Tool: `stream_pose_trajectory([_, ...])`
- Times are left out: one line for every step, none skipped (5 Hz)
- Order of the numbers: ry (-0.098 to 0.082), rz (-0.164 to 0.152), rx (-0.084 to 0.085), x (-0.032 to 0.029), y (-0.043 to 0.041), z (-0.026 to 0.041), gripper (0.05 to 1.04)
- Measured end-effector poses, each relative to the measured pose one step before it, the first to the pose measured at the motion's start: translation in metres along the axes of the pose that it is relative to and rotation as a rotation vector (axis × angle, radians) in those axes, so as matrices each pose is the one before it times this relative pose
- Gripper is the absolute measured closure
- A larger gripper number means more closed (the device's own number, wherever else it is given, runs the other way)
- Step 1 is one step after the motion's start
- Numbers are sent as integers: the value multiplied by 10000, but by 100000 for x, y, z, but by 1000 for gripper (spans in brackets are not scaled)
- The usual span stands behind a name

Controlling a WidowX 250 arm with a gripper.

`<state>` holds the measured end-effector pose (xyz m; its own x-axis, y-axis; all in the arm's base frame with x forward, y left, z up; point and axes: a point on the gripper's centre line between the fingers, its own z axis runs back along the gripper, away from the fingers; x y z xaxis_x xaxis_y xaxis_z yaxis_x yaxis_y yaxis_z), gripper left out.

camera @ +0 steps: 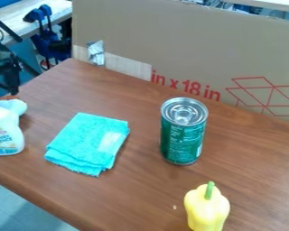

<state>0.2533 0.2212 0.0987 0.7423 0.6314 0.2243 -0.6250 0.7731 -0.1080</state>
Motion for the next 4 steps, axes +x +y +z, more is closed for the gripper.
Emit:
stream_pose_trajectory([386,-1219,-693,-667,-3432,3346,81])
stream_pose_trajectory([575,-2281,-864,-971,-5346,1612,81])
stream_pose_trajectory([1028,-2311,298,-1109,-5322,-273,81])
stream_pose_trajectory([639,-1904,225,-88,-4738,-550,81])
